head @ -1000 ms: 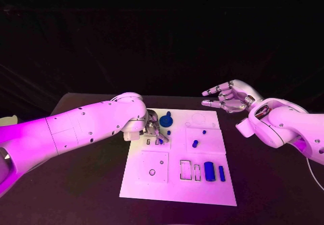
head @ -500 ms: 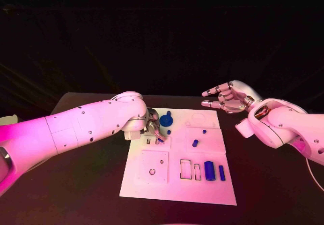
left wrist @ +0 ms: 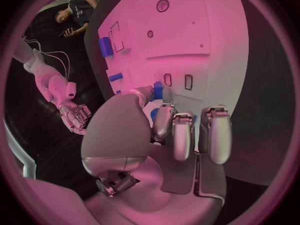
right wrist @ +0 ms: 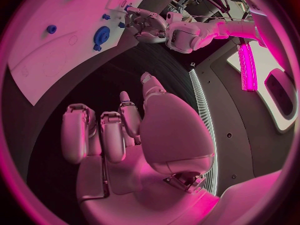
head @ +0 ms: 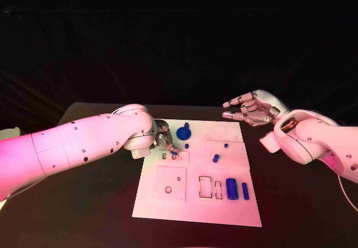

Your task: Assemble the parts on the task board

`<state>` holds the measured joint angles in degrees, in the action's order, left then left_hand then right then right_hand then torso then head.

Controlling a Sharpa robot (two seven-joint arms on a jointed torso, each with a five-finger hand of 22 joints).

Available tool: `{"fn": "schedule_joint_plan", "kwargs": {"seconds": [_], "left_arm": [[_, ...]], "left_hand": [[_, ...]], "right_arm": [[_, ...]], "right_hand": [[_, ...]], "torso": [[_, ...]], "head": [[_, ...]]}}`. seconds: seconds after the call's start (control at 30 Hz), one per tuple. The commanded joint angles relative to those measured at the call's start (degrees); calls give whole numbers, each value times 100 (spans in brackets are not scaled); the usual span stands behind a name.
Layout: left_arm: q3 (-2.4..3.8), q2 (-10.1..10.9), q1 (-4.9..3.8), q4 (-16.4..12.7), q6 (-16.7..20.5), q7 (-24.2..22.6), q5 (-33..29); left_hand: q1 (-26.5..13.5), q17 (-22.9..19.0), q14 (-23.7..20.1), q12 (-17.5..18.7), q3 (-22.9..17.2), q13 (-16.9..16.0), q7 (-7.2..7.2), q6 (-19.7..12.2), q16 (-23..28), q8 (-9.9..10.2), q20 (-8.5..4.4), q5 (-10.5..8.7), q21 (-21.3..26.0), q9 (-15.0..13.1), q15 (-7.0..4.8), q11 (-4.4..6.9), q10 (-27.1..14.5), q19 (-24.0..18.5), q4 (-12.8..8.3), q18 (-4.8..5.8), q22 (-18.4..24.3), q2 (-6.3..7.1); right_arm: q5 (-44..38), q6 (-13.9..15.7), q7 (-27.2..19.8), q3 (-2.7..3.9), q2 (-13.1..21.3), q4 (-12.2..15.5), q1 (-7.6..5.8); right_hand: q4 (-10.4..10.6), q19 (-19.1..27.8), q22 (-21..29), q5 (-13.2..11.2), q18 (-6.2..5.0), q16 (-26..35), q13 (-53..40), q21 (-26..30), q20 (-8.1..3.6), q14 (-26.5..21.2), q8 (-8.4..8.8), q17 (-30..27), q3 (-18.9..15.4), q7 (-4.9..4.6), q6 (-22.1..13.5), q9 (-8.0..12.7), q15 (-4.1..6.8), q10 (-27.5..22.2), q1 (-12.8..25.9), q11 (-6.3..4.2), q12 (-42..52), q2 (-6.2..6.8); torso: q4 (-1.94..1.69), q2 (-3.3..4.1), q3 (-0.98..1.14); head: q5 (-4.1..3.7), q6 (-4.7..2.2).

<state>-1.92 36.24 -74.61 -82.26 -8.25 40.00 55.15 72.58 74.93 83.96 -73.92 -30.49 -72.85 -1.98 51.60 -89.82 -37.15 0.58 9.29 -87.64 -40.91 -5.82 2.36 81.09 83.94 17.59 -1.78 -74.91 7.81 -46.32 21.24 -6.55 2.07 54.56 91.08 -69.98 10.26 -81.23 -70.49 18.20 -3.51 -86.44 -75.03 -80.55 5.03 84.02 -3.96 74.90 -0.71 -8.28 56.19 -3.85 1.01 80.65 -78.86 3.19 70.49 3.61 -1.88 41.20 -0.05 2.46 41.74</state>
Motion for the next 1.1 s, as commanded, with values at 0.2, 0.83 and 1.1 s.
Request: {"fn": "schedule_joint_plan", "kwargs": {"seconds": [0.2,0.83,1.1], "left_arm": [[-9,123,128,-170,593,125,2],[-17,131,377,-226,464,164,543],[-17,124,392,-253,470,170,693]], "left_hand": [[-105,1507,604,-54,-992,-29,37,62,-18,-36,13,-25,13,-41,16,12,42,416,-926,74,-1059,15],[-163,1507,604,-83,-1115,-60,44,71,-18,-57,6,-26,5,-86,10,20,67,425,-1028,78,-1078,56],[-167,1507,604,-81,-1123,-58,43,70,-18,-57,6,-27,6,-89,10,20,66,424,-1036,77,-1076,59]], "right_arm": [[9,-106,-21,-5,-30,-21,36],[17,-142,-27,-7,-37,-32,54],[21,-165,-35,-7,-49,-35,57]], "right_hand": [[-8,21,10,53,-54,30,-18,40,-28,459,4,904,-37,11,36,-5,21,-10,29,-12,-31,-19],[-9,19,6,66,-53,28,-21,38,-28,460,4,908,-37,11,36,-5,21,-7,26,-12,-25,-22],[-10,20,9,81,-53,25,-24,40,-28,461,3,912,-36,11,37,-5,22,-5,22,-13,-20,-28]], "torso": [[-47,-20,26],[-52,-17,26],[-47,-16,27]], "head": [[24,18],[25,47],[31,35]]}}
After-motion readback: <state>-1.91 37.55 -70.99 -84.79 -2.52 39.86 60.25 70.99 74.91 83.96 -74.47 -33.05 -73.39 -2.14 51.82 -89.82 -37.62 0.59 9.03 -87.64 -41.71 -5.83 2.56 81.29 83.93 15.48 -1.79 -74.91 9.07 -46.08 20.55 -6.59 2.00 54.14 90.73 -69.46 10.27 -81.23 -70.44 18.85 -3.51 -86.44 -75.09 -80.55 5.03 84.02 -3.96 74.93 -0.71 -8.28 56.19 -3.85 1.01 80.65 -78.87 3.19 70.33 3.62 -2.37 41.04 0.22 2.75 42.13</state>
